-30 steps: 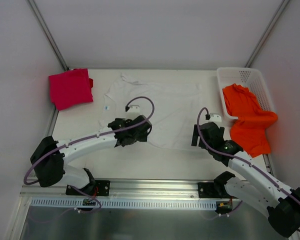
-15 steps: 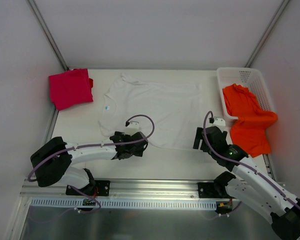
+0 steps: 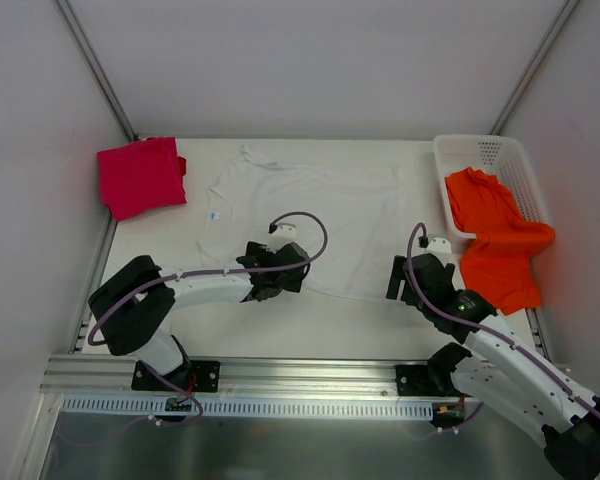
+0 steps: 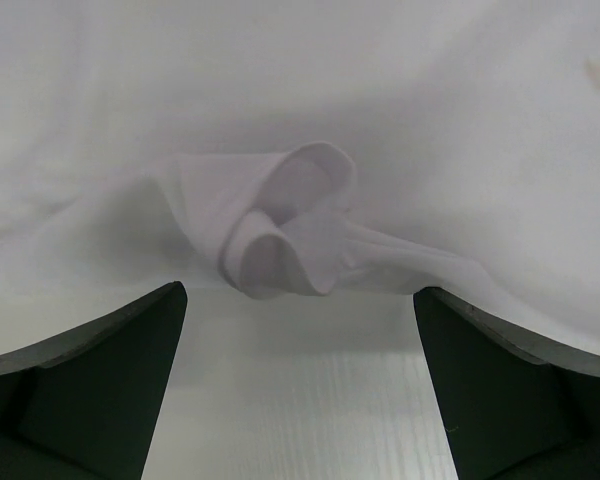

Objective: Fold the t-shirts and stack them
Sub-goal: Flatten the tshirt out

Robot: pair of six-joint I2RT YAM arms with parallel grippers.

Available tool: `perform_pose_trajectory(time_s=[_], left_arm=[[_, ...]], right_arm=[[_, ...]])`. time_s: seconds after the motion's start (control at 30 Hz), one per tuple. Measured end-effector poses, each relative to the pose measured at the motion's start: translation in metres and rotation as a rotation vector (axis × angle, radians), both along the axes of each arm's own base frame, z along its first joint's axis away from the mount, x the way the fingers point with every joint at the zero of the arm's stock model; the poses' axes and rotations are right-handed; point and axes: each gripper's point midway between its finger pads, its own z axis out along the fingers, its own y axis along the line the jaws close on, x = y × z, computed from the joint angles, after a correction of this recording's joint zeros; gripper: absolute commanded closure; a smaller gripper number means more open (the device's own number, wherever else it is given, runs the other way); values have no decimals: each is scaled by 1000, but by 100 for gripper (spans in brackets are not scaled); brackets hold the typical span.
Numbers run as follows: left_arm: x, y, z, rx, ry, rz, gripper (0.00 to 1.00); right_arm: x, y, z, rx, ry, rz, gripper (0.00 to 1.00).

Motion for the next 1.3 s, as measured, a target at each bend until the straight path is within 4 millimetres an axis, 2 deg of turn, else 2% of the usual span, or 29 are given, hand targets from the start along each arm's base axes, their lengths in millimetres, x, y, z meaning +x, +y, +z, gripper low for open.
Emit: perform_pose_trajectory(time_s=[0.23, 0.47, 0.63, 0.83, 0.9, 1.03, 1.3], left_arm=[[26, 28, 6, 11, -19, 83, 1], [30, 52, 20, -14, -51, 133, 1], [26, 55, 30, -48, -61, 128, 1], [24, 56, 65, -134, -130, 123, 1], [25, 58, 70, -136, -146, 130, 1], [22, 63, 63, -106, -130, 137, 1], [10, 82, 36, -38, -72, 159, 1]], right_arm=[[-2, -2, -6, -15, 11, -1, 15], [-2, -3, -13, -38, 41, -1, 15], [-3, -3, -14, -42, 46, 0, 15], [-2, -3, -14, -43, 45, -1, 15], [-2, -3, -14, -44, 45, -1, 15], [-2, -2, -14, -43, 44, -1, 15], [-2, -2, -14, -42, 42, -1, 15]])
